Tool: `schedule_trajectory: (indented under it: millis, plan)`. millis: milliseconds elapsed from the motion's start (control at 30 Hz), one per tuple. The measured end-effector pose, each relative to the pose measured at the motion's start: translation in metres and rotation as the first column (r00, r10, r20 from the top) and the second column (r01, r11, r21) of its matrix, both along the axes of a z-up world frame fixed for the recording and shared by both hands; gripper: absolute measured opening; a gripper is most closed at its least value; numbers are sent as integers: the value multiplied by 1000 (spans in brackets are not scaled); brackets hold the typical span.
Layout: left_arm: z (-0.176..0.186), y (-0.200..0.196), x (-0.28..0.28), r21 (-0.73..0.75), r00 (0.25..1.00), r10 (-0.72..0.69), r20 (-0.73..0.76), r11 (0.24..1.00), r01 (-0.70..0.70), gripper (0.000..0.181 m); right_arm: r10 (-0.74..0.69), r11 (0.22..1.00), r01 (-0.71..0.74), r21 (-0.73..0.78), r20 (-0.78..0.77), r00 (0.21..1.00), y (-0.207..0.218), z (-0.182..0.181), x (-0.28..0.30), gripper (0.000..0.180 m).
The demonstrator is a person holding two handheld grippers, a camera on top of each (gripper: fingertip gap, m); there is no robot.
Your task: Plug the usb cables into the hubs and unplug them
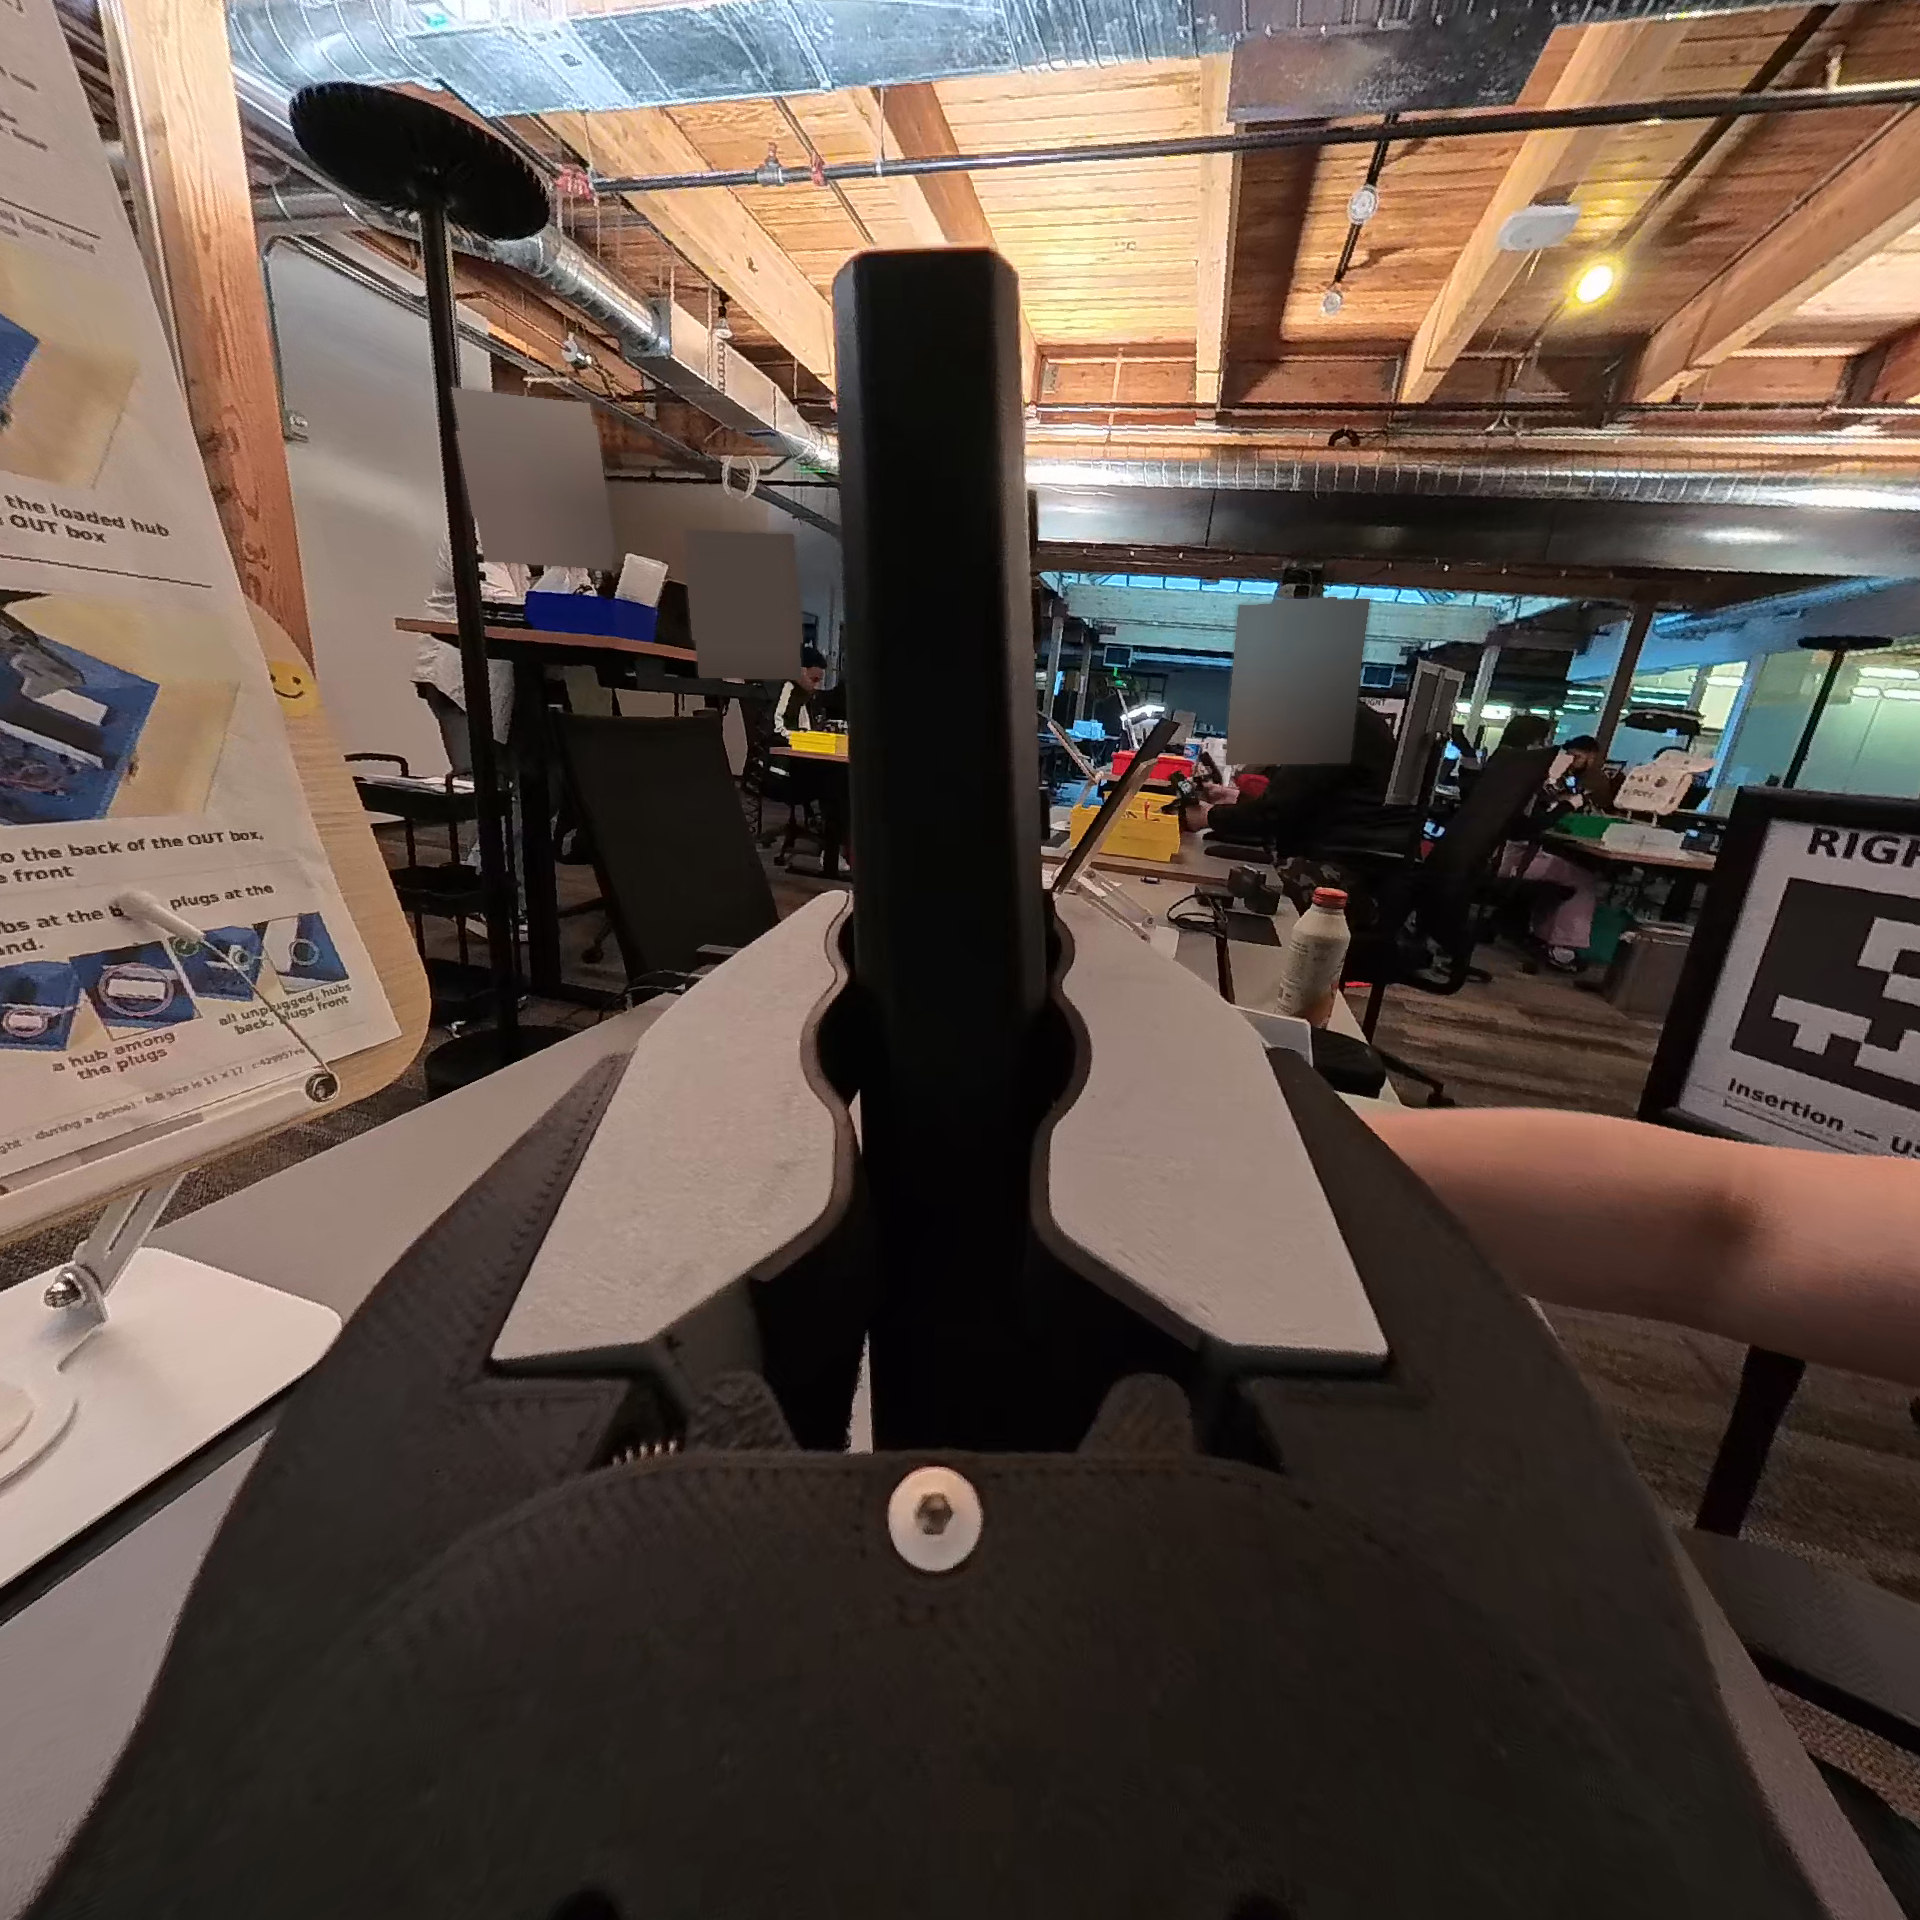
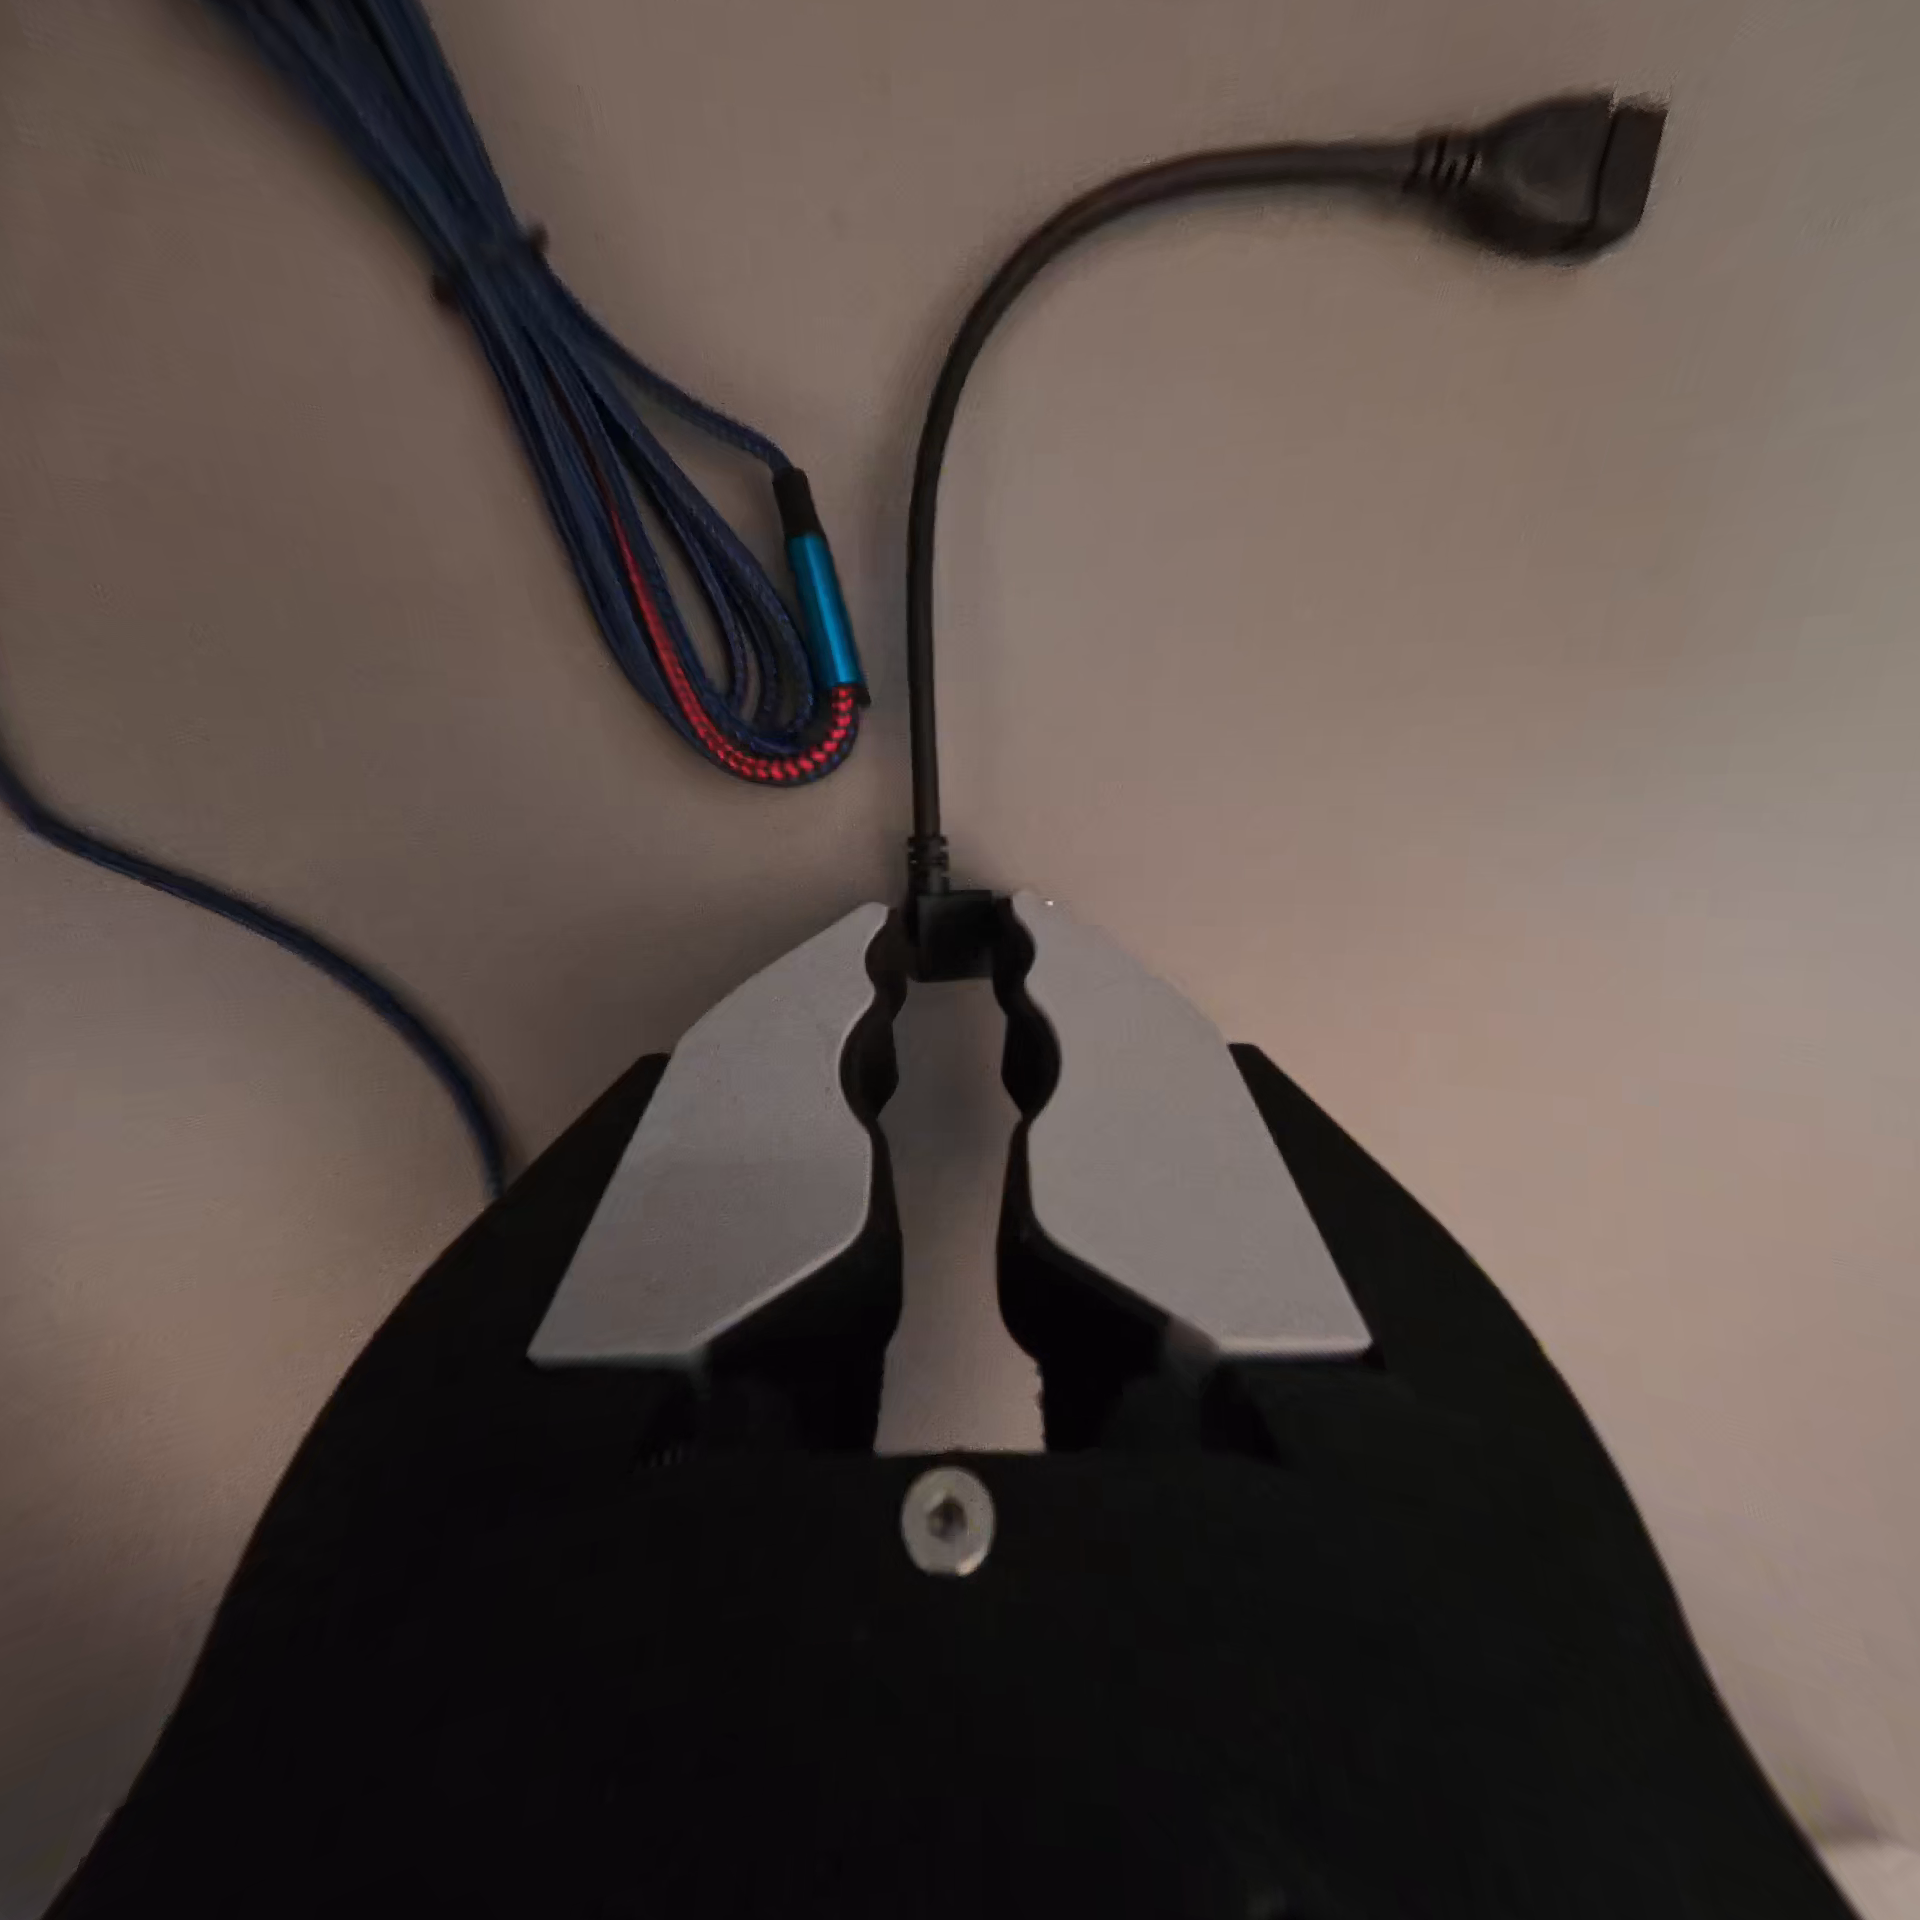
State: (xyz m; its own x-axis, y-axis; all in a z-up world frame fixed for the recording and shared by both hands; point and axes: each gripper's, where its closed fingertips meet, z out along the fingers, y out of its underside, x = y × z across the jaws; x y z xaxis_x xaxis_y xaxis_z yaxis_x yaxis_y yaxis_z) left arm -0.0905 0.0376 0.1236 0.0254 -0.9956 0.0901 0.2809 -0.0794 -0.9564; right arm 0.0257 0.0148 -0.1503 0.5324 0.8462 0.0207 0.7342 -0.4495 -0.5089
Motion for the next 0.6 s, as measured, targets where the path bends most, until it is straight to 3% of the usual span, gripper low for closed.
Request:
schedule_trajectory:
  millis: [133, 267, 333, 400, 600]
  plan:
    - [0, -1, 1, -4, 1000, -7, 0, 1000, 7, 29, -183, 931, 85, -355, -252, 950, -17, 14, -17, 16]
    - [2, -3, 0, 3, 1000, -11, 1, 1000, 11, 29, -395, 761, -5, -648, -470, 789, -31, 39, -45, 16]
    - [2, -3, -1, 3, 1000, -11, 3, 1000, 11, 29, -498, 717, -9, -697, -522, 693, -22, 45, -56, 15]
    - [2, -3, -1, 1, 1000, -13, 1, 1000, 13, 29, -537, 674, -56, -737, -540, 648, -24, 45, -68, 15]
    - [3, -4, -1, -1, 1000, -20, 4, 1000, 20, 29, -516, 728, 9, -685, -539, 665, -16, 34, -76, 16]
